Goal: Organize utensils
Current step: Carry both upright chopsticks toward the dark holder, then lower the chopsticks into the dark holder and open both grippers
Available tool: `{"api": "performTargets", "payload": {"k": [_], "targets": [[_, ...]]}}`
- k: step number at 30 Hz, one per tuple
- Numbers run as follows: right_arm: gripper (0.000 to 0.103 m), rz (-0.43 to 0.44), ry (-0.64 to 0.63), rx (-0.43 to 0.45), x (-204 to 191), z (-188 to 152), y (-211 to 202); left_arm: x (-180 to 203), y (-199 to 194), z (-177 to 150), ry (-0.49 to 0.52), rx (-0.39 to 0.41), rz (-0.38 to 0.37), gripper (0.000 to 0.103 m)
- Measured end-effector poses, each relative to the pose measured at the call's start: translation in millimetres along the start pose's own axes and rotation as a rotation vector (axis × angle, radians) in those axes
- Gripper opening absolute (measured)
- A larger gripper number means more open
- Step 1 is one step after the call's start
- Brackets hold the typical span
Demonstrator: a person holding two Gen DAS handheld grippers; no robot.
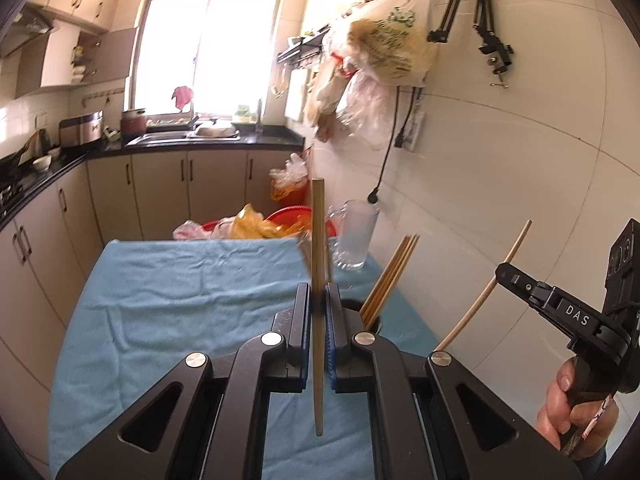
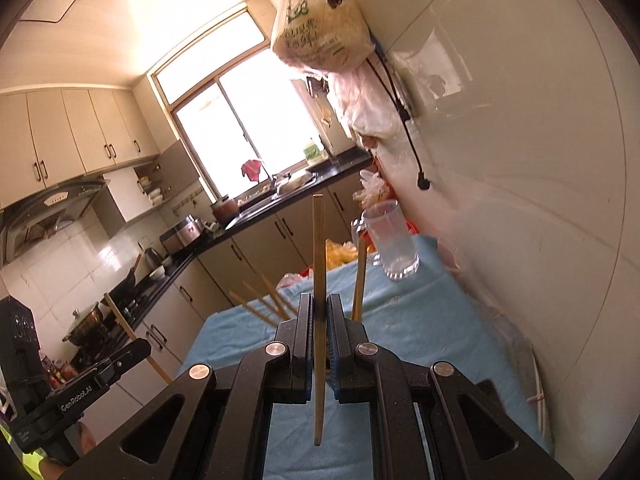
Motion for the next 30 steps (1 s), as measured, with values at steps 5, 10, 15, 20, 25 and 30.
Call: {"api": "performTargets", "payload": {"k": [5,10,15,20,25,30], "targets": [[0.007,-0.004,-0.005,0.04,2.7,24.4,0.8,23.6,15.2,24.1,0.016,0.033,-0.025,0.006],[0.007,-0.012,-0.008,0.078,4.7,46.0,7.5,37.7,29.6,48.8,0.018,0.075,-0.036,0.006],[0.007,-0.032,-0.018,0.106,5.6,57.2,20.9,42.2,52.1,62.3,0.001,0.11,-0.03,0.006],[0.007,-0.044,-0.009,0.101,10.6,56.8,42.6,38.4,80.7,55.5,-0.016,0.102,-0.011,0.006],[0.007,-0.056,-0.002,0.078,17.8,46.7,66.5,31.1,103.2,37.6,-0.031,0.089,-0.018,0.006],[0.007,-0.071,-0.014,0.029,24.1,25.9,88.1,27.1,118.6,17.6,-0.024,0.065,-0.016,0.006]]}}
Point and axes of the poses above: each gripper's, at about its wrist camera, not at the fingertips, and y roughly the way its jaws point, x to its right, z to its top, the point moved 8 cm from there along y, roughly the way its jaws point, and after that the axes turned 15 degrees about x, right-handed, at the moved point
